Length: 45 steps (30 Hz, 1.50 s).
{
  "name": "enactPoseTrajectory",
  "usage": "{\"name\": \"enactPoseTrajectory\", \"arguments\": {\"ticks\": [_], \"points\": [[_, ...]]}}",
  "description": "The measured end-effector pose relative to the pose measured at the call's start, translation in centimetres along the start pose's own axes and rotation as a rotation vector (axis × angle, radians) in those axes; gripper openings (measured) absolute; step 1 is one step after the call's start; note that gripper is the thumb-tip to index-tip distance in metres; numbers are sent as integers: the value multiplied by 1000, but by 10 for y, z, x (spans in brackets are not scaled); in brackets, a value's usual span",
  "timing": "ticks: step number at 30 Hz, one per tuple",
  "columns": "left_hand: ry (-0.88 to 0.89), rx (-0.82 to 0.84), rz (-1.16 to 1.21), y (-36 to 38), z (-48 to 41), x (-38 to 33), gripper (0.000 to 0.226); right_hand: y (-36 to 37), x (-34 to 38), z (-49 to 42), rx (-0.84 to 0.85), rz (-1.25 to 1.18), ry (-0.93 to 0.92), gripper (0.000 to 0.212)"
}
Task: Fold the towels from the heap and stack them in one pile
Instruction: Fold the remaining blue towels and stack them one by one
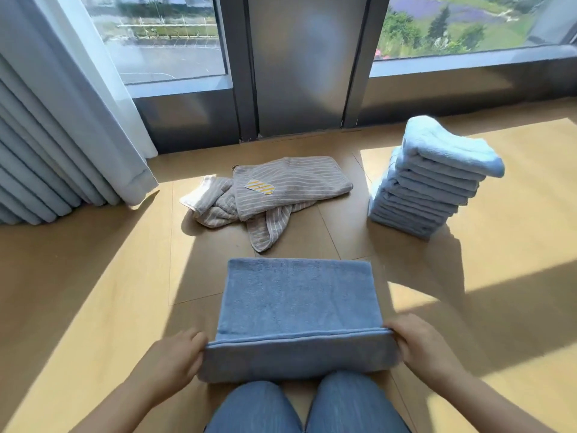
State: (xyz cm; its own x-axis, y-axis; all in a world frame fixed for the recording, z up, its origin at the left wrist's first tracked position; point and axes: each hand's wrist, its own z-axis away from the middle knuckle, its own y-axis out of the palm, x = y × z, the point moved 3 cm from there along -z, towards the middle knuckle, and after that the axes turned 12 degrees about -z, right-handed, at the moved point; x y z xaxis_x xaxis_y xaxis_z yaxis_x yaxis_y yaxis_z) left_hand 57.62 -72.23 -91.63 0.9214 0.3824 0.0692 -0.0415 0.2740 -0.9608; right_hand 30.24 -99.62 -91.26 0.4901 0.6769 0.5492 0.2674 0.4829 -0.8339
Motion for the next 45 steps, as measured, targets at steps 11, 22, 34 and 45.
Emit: {"name": "enactPoseTrajectory", "arguments": {"ticks": [11,22,34,45], "points": [[-522,-124,629,-24,-140,18,35,-4,-43,-108,-228,-402,485,30],[-704,59,1155,32,-152,27,12,41,-76,-134,-120,-584,729,47],[-142,-177,178,23,-149,-62,50,89,29,-122,-163,-65,149,55],[-313,74,96,64,-156,-72,77,134,13,-120,234,234,158,87]]}}
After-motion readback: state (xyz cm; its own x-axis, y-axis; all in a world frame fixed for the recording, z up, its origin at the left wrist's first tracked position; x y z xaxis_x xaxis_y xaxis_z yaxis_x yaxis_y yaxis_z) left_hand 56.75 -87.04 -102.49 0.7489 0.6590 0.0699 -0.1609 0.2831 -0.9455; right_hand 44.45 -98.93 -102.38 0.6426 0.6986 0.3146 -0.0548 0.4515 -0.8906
